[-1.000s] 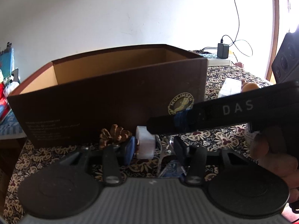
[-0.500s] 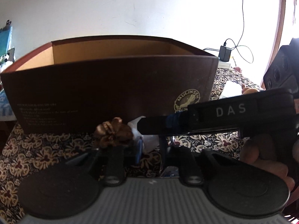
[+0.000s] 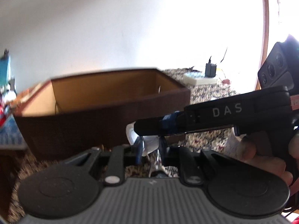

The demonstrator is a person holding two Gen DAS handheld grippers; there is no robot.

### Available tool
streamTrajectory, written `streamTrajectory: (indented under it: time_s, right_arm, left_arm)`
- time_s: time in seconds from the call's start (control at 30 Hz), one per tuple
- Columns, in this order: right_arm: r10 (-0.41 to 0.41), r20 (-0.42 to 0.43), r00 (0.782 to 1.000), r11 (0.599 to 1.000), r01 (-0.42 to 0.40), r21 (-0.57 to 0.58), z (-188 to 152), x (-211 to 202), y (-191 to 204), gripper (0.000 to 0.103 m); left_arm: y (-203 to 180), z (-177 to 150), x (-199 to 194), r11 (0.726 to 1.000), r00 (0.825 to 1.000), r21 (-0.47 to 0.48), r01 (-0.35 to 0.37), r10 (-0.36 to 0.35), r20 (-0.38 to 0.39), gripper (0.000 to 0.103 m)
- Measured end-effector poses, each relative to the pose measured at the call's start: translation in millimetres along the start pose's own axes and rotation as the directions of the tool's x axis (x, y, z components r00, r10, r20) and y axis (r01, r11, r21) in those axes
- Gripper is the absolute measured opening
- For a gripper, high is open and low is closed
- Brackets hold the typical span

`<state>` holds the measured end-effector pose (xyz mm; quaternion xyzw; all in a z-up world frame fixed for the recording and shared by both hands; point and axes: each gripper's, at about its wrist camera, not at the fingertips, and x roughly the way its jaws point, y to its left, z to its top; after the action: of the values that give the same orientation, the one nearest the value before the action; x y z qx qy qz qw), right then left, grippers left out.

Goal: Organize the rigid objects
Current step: 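Carry the white tape roll into the box and open the right gripper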

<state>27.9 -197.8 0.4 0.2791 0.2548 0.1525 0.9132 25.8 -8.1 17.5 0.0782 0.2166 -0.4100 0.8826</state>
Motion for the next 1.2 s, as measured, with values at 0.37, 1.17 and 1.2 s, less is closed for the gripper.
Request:
streamTrajectory:
  time_s: [0.37,1.17,1.2]
  right_arm:
    - [0.022,0.090,0.996,0.989,-0.009,-0.147,68,9,35,0.000]
    - [-0.171,-0.154,0.973,0.985,0.173,-0.001,151,151,-58,0.000]
    - [-0.173,-0.154,0.973,0.985,0.174,-0.009,151,153,-58,0.000]
  left_arm:
    - [15,72,-20,0.992,0.994,0.127,-0.024,0.010,0.110,0.015]
    - [112,114,156,0.995,0.970,0.093,0.025,-0.001,-0.241,0.016]
    - [115,115,160,0.995,0.969,0.093,0.020,0.004,-0.249,0.016]
